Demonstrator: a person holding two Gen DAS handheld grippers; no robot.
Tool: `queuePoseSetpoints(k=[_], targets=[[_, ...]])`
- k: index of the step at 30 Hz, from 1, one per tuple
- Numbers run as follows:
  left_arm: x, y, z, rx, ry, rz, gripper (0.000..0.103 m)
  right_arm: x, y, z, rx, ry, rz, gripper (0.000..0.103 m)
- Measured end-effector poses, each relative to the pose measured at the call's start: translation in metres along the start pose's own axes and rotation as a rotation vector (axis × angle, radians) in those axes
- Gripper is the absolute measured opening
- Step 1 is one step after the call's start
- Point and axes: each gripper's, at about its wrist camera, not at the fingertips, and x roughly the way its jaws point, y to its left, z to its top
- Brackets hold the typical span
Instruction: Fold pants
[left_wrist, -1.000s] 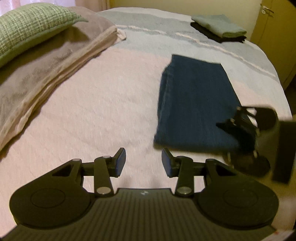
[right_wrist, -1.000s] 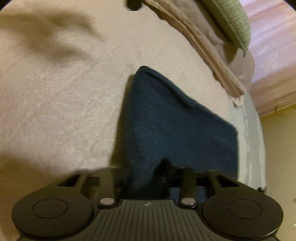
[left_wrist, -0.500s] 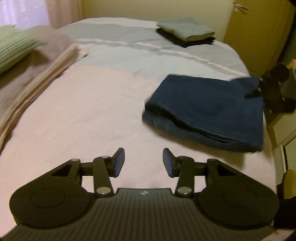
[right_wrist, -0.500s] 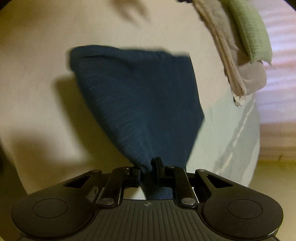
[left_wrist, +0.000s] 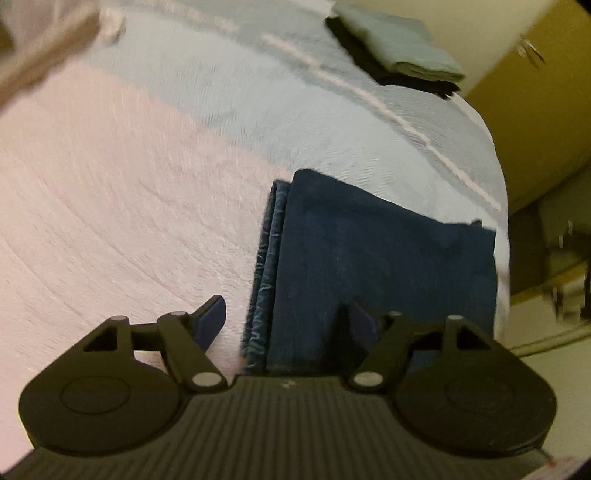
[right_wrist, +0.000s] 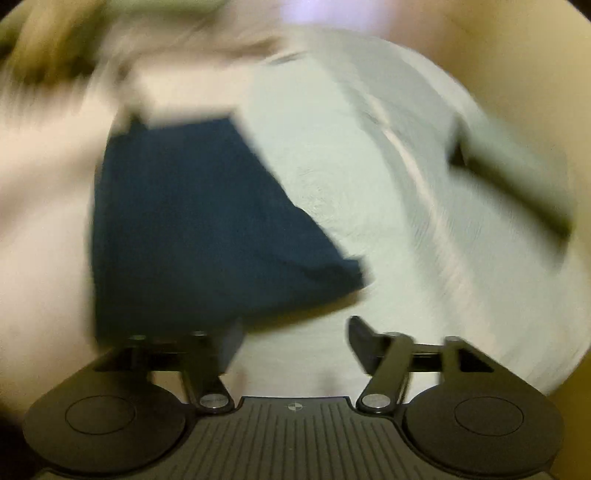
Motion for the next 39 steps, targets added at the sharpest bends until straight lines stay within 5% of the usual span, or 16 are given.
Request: queuePoseSetpoints(k=[3,6,12,13,14,17,22,26,28,32,35,39], targets=[[0.021,0.02,0.004,-0.07,0.048,-0.06,0.075,0.017,-0.009,-0.018,0.452,-0.064,0.177,0.072],[0.041,0.041,0.004,-0.097,0.087,-0.123,0.077,0.043,-0.014,-0.04,0.706,-0.091,0.225,0.072],[0.072,0.062,-0.009,-0.074,0.113,-0.215,0.071,0.078,-0.021,-0.063,0.879,-0.13,0.246,0.069],[0.073,0.062,-0.009,-0.07,0.11,-0.222,0.07,0.08,-0.024,-0.068,0.923,-0.141,0.263,0.059],[0.074,0.063,-0.01,-0.07,0.109,-0.228,0.07,0.08,-0.028,-0.07,0.953,-0.141,0.296,0.031],[0.067,0.061,-0.011,-0.078,0.097,-0.232,0.065,0.071,-0.042,-0.056,0.996,-0.116,0.342,0.013],[0.041,0.027,-0.013,0.007,0.023,-0.188,0.054,0.042,-0.097,-0.021,0.907,-0.13,0.258,0.012],[0.008,-0.017,-0.025,0.196,-0.1,-0.076,0.054,0.038,-0.11,-0.013,0.762,-0.006,0.106,0.03],[-0.011,-0.046,-0.038,0.347,-0.161,0.011,0.054,0.019,-0.093,-0.012,0.622,-0.04,-0.008,0.05],[-0.033,-0.111,-0.074,0.708,-0.228,0.059,0.061,-0.018,-0.016,-0.024,0.269,-0.102,-0.096,0.06],[-0.014,-0.147,-0.106,0.954,-0.177,0.034,0.066,-0.011,0.038,-0.048,-0.013,-0.078,-0.062,0.064],[0.035,-0.152,-0.153,1.227,-0.061,0.112,0.07,0.023,0.076,-0.079,-0.324,-0.009,-0.157,0.067]])
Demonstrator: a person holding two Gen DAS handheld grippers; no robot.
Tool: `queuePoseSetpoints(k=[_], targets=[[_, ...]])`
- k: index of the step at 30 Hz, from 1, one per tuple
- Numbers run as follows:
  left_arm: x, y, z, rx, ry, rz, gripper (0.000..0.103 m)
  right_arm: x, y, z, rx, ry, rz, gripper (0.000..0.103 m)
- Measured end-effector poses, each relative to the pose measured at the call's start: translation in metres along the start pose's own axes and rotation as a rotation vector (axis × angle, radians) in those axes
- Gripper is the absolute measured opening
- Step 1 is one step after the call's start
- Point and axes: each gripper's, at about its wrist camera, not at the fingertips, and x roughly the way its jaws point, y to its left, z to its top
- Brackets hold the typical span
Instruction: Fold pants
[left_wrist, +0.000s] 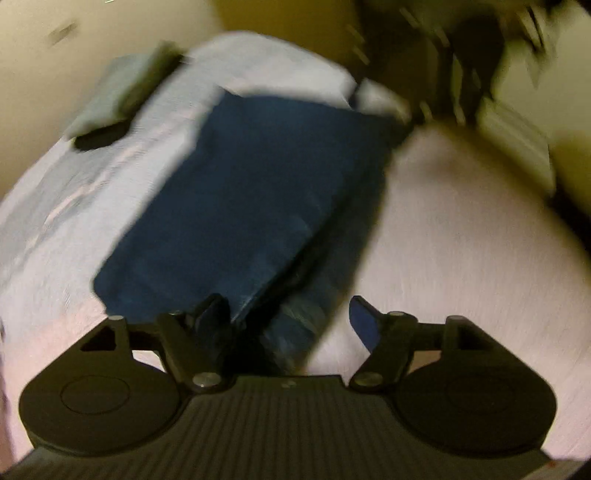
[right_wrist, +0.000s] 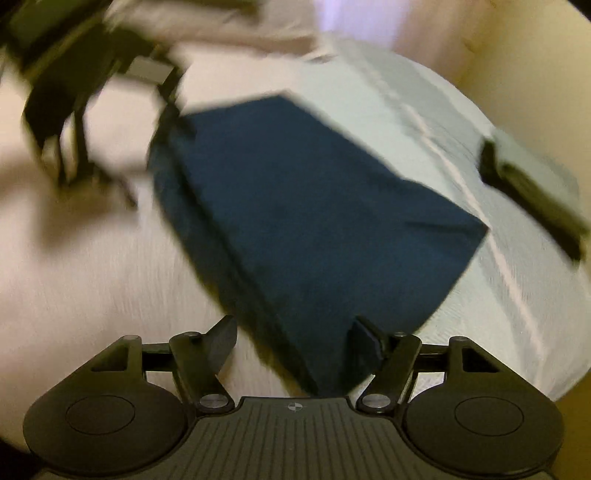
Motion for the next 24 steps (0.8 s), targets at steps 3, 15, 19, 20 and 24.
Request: queuePoseSetpoints(k=[3,15,19,20,24], targets=[[0.004,-0.023,-0.02,0.155,0.022,0.076,0.07,0.009,0.031,-0.015,-0.302,-0.004,-0.114,0.068],[0.004,-0.017,-0.004,0.095,0.025,0.168,0.072,0.029,0.014,-0.02,-0.477,0.015,-0.199,0.031],[0.008,-0.031,0.003,0.17,0.052,0.273,0.074,-0.016,-0.026,0.021,-0.319,0.016,-0.126,0.026],[0.008,-0.031,0.005,0.176,0.06,0.3,0.074,-0.024,-0.035,0.036,-0.297,0.02,-0.106,0.025],[0.003,-0.017,0.015,0.127,0.066,0.383,0.074,-0.045,-0.069,0.093,-0.248,0.056,-0.031,0.024]])
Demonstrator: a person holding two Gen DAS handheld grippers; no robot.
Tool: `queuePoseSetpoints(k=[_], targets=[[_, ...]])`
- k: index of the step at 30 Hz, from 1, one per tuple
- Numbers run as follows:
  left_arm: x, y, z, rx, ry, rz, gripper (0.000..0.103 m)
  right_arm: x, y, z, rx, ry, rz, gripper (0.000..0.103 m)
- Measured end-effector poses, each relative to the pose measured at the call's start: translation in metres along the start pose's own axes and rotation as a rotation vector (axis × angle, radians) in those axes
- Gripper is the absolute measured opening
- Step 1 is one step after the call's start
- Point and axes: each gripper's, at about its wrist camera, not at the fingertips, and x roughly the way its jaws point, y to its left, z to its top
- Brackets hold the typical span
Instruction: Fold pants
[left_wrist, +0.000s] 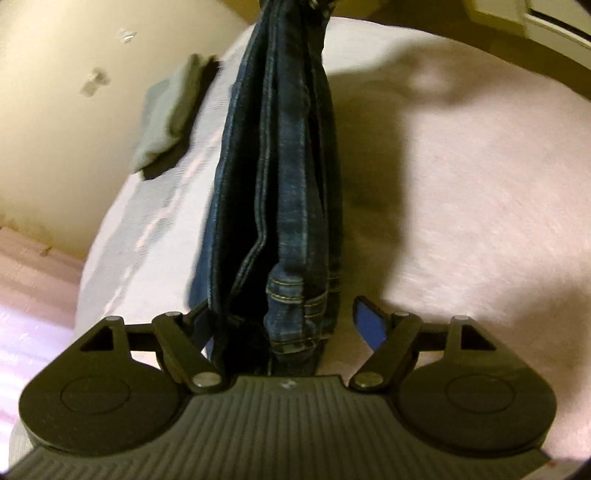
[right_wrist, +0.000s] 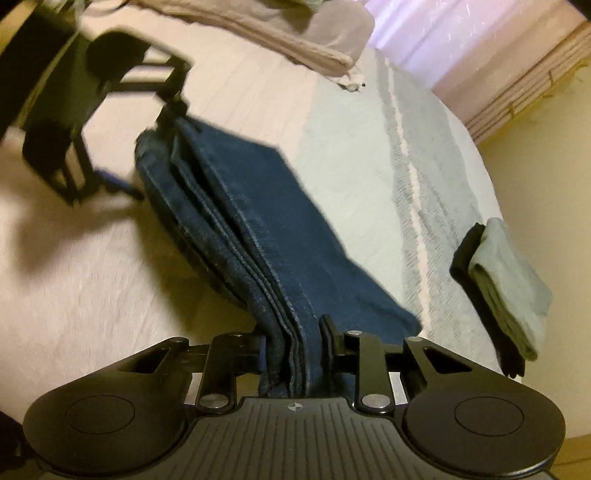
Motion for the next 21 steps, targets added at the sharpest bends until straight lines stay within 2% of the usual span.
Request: queuePoseSetpoints(k=[4,6,7,8,10,15,21], targets=[[0.0,0.02,0.008,-0.048,0.01,0.033,0.074,-0.009,-0.028,0.027,0.006,0.029,0.051,0.023],[0.002,0.029,0.01,-0.062,0.01,0.026,0.068,-0.013,-0.028,0.029,-0.01,0.044,0.066,0.023],[0.0,0.032,0.01,-0.066,0.009,0.016,0.062,-0.013,-0.03,0.03,-0.017,0.052,0.073,0.023],[-0.002,0.035,0.01,-0.065,0.011,-0.002,0.051,-0.015,-0.031,0.032,-0.031,0.059,0.081,0.022],[-0.012,0.044,0.01,-0.08,0.013,-0.039,0.046,-0.023,-0.032,0.033,-0.042,0.062,0.107,0.022],[-0.039,0.085,0.024,-0.119,0.013,-0.138,0.043,-0.044,-0.064,0.042,-0.057,0.081,0.171,0.02],[-0.05,0.151,0.067,-0.159,0.01,-0.229,0.04,-0.071,-0.134,0.042,-0.051,0.086,0.214,0.018]])
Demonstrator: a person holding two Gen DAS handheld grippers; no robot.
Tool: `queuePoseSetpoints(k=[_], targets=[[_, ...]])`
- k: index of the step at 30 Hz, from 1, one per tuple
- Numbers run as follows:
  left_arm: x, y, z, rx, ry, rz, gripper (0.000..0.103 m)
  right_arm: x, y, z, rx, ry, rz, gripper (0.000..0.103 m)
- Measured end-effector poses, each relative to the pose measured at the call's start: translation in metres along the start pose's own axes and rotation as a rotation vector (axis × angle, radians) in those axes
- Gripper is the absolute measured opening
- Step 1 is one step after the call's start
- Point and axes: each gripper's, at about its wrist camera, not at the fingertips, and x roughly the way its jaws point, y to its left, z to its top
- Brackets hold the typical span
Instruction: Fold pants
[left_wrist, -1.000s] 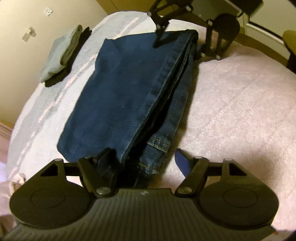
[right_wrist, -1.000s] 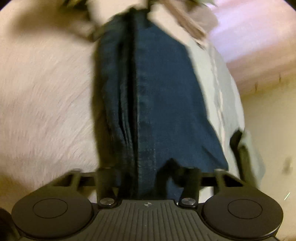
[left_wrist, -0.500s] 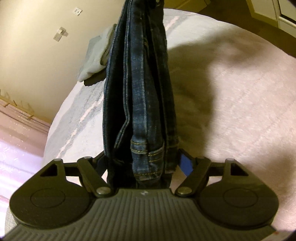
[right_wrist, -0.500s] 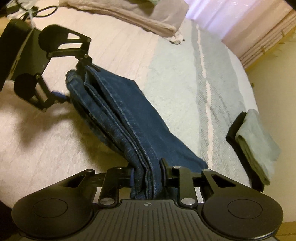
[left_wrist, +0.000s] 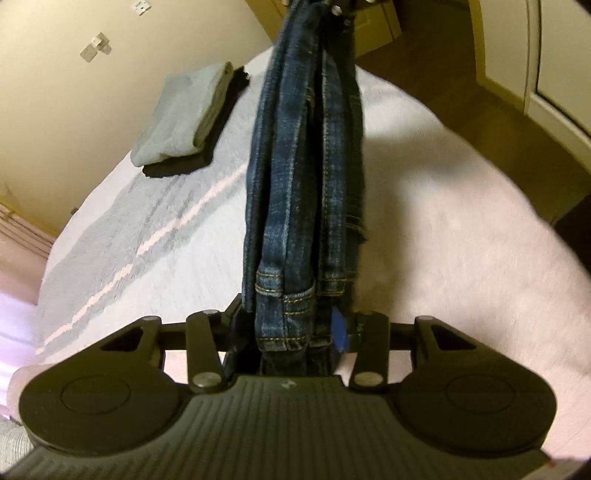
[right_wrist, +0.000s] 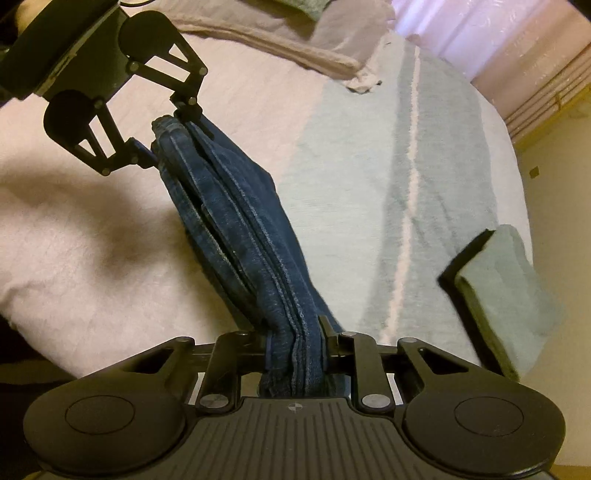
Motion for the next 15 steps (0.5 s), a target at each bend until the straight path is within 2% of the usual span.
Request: queuePoseSetpoints(k=[3,7,11,15], targets=[[-0.003,0.033,0.032,-0.013,-0.005,-0.024,0.04,-0.018,-0.045,-0.003,-0.008,-0.017,0.001,0.018],[0.009,0.086,0.091,-0.005,-0.002,0.018,0.04,-0.036,-0.13,-0.012,-0.03,-0.076,-0.04,0.018],[0.038,0.152,0.164,-0.01,0.003,0.107,0.039,-0.045,-0.24,-0.023,-0.075,-0.156,-0.114,0.018],[0.09,0.223,0.244,-0.042,0.0,0.232,0.039,-0.038,-0.352,-0.039,-0.119,-0.244,-0.26,0.018]])
